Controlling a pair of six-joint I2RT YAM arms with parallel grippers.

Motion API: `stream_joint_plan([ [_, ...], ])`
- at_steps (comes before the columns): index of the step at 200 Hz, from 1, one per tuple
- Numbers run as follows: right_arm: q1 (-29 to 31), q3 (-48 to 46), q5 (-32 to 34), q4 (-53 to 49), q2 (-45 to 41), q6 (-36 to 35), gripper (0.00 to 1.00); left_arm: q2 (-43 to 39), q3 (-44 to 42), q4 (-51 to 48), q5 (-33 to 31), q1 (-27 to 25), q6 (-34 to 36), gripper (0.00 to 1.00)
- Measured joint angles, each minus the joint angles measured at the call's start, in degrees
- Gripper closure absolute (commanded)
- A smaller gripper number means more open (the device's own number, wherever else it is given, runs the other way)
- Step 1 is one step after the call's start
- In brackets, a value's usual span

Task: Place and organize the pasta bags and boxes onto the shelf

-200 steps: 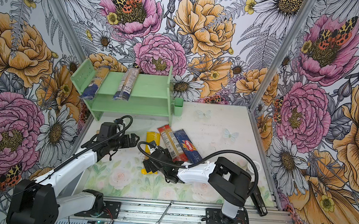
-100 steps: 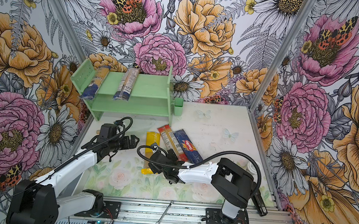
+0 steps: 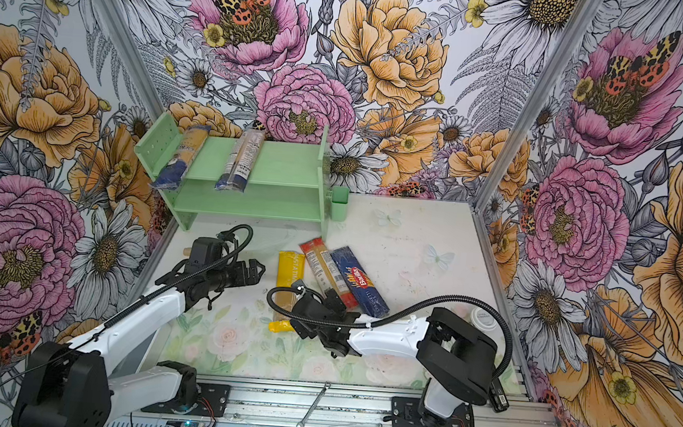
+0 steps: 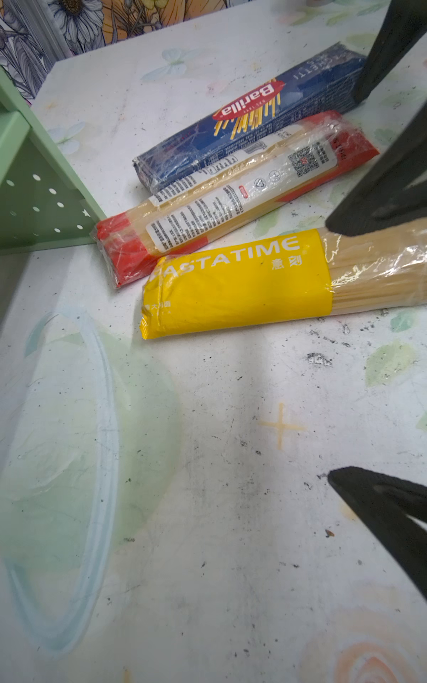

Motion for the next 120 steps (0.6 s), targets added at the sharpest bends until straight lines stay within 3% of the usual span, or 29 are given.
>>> stream_joint_plan([
  [120, 1.55, -0.59, -6.91, 4.61, 2.6, -3.89, 0.02, 0.0, 0.0, 0.0, 0.0, 0.09, -0.02, 0.01],
])
